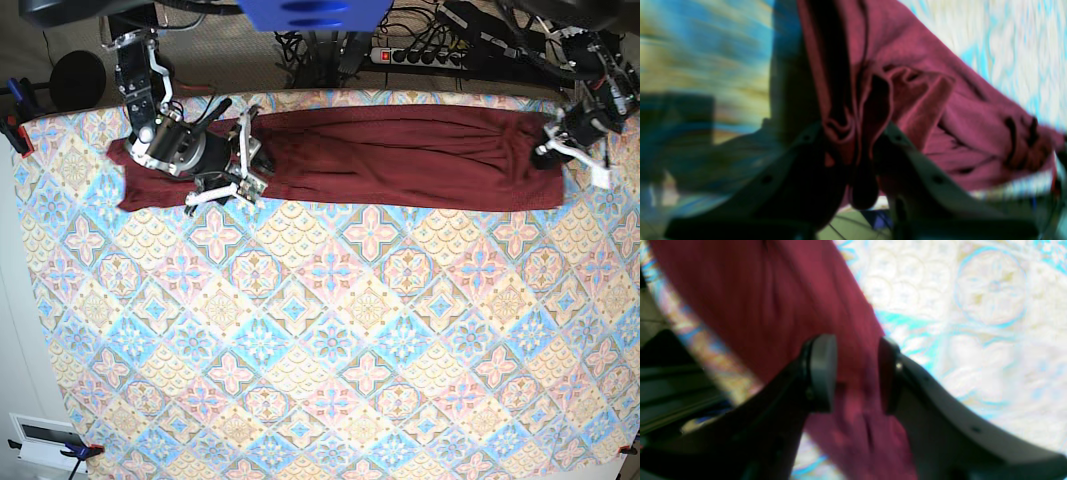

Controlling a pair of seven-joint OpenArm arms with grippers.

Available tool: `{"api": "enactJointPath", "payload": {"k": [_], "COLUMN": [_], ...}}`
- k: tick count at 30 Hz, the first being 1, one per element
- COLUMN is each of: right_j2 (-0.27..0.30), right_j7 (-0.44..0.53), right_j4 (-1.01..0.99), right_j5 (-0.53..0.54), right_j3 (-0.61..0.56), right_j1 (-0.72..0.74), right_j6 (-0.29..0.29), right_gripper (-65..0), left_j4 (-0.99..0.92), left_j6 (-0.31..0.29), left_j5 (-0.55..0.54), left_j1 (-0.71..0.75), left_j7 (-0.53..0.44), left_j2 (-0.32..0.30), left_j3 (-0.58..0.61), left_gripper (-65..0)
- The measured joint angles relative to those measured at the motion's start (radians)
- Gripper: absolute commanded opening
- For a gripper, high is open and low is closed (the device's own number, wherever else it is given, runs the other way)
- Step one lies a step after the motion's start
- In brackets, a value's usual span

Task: Layout the t-shirt on the table in an organized manner, then fold the t-shirt properly
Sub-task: 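Grasp the shirt end with the left gripper and fold it toward the right gripper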

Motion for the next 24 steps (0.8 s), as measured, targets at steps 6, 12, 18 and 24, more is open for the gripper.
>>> {"api": "enactJointPath", "payload": {"k": [6,12,18,24], "right_j2": [0.027,0.021,0.021,0.019], "right_j7": [-0.005,-0.003,-0.002,-0.002], "right_j4": [0.001,0.007,0.007,0.007], "right_j5": [-0.004,0.000,-0.001,-0.002], "right_j3": [0.001,-0.002,-0.001,0.075], "right_j1": [-0.028,-0.040,-0.030,-0.031], "right_j6": [0.002,0.004,0.000,0.003], "right_gripper": [-45.1,-45.1,-45.1,-45.1], "left_j4": [-0.001,0.016,0.263,0.390], "left_j6": [0.003,0.005,-0.001,0.000], "left_j5": [-0.003,-0.007,-0.137,-0.138], "left_j1": [-0.010,-0.008,0.058,0.106], "left_j7": [0.011,0.008,0.038,0.085], "left_j2": [-0.064,-0.135,-0.131,-0.062], "left_j3": [-0.092,-0.136,-0.125,-0.016], "left_gripper": [-65.0,-65.0,-65.0,-65.0]}}
